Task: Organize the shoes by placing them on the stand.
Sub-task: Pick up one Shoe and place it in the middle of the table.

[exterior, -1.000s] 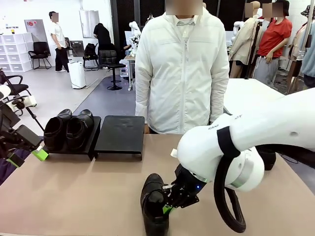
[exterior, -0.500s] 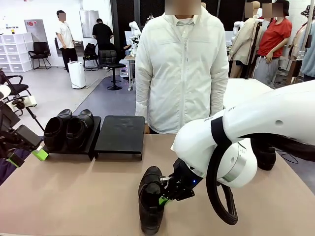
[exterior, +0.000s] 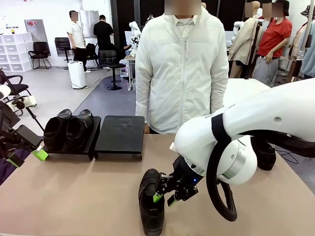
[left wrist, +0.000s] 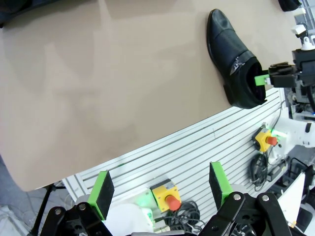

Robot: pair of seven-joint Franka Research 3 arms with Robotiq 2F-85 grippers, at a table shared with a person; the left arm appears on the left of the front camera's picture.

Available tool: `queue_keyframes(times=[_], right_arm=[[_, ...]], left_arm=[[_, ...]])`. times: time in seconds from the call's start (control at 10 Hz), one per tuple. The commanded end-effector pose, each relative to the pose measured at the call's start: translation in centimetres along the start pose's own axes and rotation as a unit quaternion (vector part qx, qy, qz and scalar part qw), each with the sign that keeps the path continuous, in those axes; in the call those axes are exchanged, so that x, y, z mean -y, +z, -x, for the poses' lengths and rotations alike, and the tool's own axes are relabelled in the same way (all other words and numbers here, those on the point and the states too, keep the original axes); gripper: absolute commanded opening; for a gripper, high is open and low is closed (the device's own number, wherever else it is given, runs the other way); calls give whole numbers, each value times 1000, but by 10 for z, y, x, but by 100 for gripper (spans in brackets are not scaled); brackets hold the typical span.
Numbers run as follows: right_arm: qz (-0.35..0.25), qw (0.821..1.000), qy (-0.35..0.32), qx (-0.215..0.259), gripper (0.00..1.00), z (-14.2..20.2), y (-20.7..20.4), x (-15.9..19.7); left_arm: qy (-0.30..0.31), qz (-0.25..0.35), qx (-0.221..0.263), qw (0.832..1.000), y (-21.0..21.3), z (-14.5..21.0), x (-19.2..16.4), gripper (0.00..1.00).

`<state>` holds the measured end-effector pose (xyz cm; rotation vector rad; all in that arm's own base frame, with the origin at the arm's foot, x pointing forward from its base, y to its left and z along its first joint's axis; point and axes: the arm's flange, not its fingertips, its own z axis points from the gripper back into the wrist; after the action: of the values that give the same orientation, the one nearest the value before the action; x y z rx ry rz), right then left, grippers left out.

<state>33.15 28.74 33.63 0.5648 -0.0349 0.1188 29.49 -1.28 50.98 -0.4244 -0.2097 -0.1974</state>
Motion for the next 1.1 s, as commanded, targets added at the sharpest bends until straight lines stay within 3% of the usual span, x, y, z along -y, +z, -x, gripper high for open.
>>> queue_keyframes(times=[0.0,0.3,0.5,0.7,0.9,1.0], right_arm=[[-41,999,22,-19,100,6,37,10],[-59,997,28,-51,100,26,134,45],[-59,996,4,-62,100,30,205,96],[-99,991,-34,-80,100,34,260,152],[-136,989,-64,0,100,45,292,189],[-140,989,-44,28,100,49,291,195]], left_arm=[[-1,-2,-4,1000,2,0,-2,100],[-1,-2,-4,1000,2,0,-2,100],[-1,-2,-4,1000,2,0,-2,100],[-1,-2,-4,1000,2,0,-2,100],[-1,-2,-4,1000,2,0,-2,100],[-1,-2,-4,1000,2,0,-2,100]])
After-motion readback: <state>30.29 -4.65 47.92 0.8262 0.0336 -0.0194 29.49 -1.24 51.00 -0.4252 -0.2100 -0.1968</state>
